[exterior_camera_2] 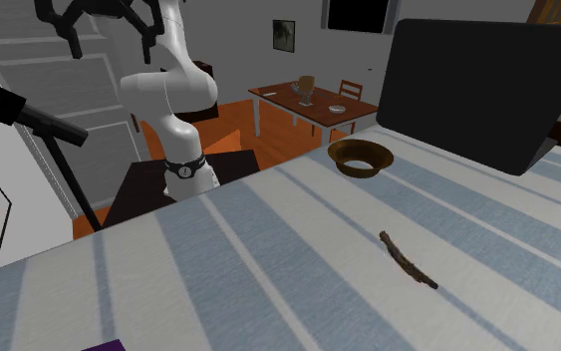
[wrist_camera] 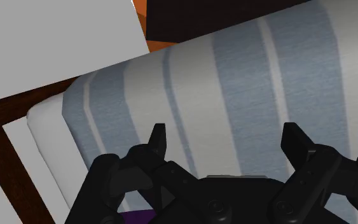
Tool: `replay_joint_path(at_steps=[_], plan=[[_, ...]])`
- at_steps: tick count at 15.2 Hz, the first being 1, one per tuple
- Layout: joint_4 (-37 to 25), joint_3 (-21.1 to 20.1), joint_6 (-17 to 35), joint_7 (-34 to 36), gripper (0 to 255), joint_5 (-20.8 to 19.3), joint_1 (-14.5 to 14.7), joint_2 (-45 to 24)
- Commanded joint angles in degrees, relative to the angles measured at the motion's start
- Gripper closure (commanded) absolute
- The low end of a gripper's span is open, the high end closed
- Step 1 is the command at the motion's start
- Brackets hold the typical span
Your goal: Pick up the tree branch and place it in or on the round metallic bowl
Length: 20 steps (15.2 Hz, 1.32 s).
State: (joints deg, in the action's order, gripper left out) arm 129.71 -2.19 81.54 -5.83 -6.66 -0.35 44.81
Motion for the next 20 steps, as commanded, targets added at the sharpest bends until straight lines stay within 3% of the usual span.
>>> replay_joint_path(at_steps=[1, 11, 20], plan=[[0.0, 0.0, 0.0, 0.0, 0, 0.0, 0.0, 0.0], [6.3, -8.7, 14.4, 13.2, 0, 8.5, 2.3, -6.1], [5.4, -17.2, 28.4, 24.4, 0, 12.7, 3.4, -18.1]])
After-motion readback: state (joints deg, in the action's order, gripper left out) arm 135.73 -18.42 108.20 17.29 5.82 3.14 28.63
